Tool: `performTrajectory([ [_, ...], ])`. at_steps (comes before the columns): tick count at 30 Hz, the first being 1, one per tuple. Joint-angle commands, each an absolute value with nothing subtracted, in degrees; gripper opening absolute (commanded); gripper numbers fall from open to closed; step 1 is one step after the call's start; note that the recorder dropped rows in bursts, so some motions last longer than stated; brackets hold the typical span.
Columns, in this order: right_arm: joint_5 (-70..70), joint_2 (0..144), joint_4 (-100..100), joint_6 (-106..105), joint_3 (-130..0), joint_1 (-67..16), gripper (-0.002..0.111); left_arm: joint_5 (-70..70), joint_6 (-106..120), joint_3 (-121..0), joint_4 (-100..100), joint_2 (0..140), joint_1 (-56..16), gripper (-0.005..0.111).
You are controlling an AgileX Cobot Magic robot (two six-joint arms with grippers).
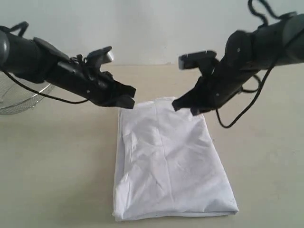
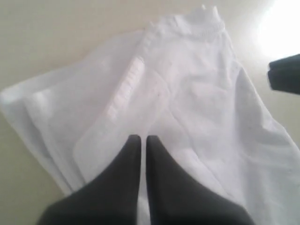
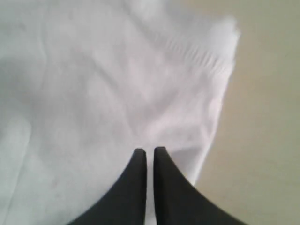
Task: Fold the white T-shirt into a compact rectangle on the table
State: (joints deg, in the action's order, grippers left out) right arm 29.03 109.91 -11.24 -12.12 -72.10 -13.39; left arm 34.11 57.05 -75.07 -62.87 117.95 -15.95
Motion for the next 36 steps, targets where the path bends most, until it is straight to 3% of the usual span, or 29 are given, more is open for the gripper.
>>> performTrajectory([
  [1,31.94,105.68,-9.92,-16.73,-74.39,-7.46,0.000,39.40,51.14,-75.42,-55.45,113.38,-12.50,0.004],
  [7,37.95,109.29,-30.72,-39.53,-76.64,7.46,0.000,45.92,49.85,-71.35,-52.38,109.04,-7.93,0.004],
  [12,68.39,119.66,-61.04,-66.15,-81.93,18.72,0.000,45.16,49.87,-64.55,-52.77,103.74,-5.87,0.004],
  [19,69.96,133.14,-66.74,-63.33,-85.25,19.11,0.002,43.39,52.39,-54.10,-58.34,97.56,-5.87,0.004],
  [22,69.96,135.31,-67.45,-63.05,-85.25,17.85,0.016,42.32,54.35,-50.19,-59.80,95.80,-5.87,0.004],
  [26,69.96,136.41,-67.56,-62.91,-85.25,15.09,0.050,41.61,54.35,-47.94,-59.80,94.71,-5.87,0.004],
  [28,68.33,136.56,-67.39,-62.91,-85.25,13.42,0.062,41.61,54.35,-47.68,-59.80,94.71,-5.87,0.004],
  [36,53.78,136.56,-64.51,-54.87,-85.25,7.97,0.063,41.97,54.35,-47.67,-59.58,94.71,-5.87,0.004],
])
